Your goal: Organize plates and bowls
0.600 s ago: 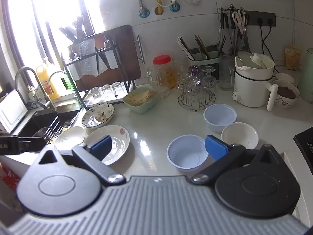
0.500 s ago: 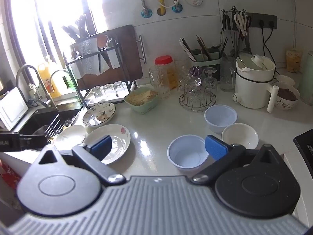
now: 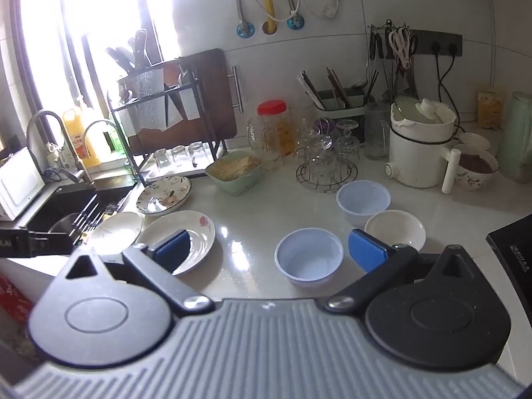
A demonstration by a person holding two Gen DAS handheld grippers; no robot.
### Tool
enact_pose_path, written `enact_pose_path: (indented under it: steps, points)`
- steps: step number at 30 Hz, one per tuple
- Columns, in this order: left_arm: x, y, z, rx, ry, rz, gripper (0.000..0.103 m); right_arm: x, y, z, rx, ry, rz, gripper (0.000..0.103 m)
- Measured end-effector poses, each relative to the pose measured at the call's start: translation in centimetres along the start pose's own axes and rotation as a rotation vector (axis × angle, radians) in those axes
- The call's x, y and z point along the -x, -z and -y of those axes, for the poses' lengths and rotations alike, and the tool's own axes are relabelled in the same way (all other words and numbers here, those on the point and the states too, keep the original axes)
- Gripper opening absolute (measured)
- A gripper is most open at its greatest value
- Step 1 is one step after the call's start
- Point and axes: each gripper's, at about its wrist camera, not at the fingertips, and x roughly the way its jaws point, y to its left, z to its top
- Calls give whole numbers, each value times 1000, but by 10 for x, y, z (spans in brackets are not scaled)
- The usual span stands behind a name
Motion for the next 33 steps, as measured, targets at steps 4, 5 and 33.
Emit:
enact_pose_path:
  steps: [4,5,33]
  points:
    - [0,-1,1,-10,-3,8,100,3,-1,1,4,0,10,103]
    - [0,-2,2,-12,-1,6,100,4,-1,1,3,-2,10,103]
    - [5,8,-5,-22,-1,0,100,6,4,-1,6,-16,6,103]
